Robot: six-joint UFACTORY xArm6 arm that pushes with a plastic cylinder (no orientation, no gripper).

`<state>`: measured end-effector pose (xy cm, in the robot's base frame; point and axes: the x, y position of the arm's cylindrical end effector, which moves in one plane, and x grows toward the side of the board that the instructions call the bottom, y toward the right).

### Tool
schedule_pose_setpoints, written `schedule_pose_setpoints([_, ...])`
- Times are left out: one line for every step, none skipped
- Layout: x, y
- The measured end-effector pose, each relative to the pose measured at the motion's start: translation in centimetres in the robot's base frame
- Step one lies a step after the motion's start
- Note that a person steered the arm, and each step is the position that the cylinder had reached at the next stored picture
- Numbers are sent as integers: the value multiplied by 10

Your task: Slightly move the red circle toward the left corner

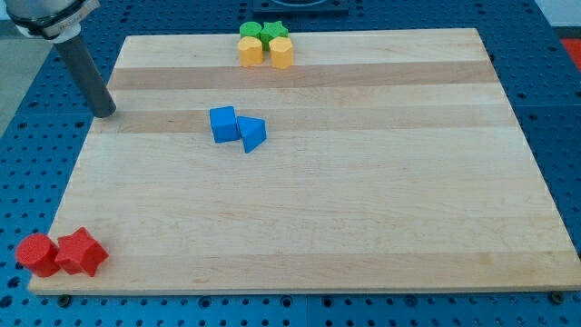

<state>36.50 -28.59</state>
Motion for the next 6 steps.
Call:
schedule_pose_setpoints([0,0])
schedule_pose_setpoints([7,-2])
schedule_pose_setpoints([51,-19])
schedule_pose_setpoints([103,-18])
schedule_pose_setpoints([171,-8])
schedule_pose_setpoints([195,-6])
